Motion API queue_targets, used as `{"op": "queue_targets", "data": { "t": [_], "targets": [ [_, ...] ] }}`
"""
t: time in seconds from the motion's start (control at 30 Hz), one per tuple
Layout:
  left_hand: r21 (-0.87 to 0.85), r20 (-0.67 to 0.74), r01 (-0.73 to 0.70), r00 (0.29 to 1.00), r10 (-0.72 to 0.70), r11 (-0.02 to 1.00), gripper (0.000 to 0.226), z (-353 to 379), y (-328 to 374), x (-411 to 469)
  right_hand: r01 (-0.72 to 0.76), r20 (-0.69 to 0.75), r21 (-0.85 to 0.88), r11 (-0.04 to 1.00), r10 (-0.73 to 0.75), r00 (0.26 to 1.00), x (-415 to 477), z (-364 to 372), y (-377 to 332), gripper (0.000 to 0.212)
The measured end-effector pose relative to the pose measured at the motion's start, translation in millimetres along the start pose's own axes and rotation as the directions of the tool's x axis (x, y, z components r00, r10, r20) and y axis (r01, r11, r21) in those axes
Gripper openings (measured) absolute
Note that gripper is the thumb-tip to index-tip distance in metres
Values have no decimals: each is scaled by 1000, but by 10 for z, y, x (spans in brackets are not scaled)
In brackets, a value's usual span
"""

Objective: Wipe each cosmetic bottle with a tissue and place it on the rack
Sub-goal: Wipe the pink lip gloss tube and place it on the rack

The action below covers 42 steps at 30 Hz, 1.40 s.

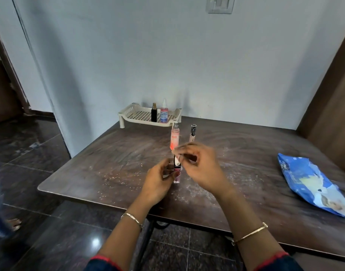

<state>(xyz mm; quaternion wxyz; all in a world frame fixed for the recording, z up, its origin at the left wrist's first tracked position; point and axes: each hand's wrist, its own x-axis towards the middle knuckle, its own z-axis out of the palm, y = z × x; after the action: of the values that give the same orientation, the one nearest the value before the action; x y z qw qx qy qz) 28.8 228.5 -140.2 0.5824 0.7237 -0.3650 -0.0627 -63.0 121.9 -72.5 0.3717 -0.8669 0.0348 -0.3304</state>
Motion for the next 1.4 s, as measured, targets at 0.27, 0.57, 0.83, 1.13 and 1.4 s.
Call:
{"op": "queue_targets", "data": {
  "t": [0.27,0.57,0.83,1.13,1.4],
  "targets": [
    [50,16,-7,1000,7,999,32,20,-22,51,-25,-98,-152,988,11,995,73,41,64,22],
    [33,48,-12,999,10,999,38,-6,-60,-22,-455,19,519,724,522,853,222,104,2,15],
    [35,42,-17,999,15,999,35,3,-36,-31,-296,-65,423,856,355,933,48,105,-1,17],
    [-2,64,-3,998,3,1000,37,3,-28,-41,-432,-107,401,808,509,854,166,125,21,15],
    [26,76,7,997,-9,1000,40,5,-37,-22,-277,-186,623,732,482,856,-17,20,47,14]
  ]
}}
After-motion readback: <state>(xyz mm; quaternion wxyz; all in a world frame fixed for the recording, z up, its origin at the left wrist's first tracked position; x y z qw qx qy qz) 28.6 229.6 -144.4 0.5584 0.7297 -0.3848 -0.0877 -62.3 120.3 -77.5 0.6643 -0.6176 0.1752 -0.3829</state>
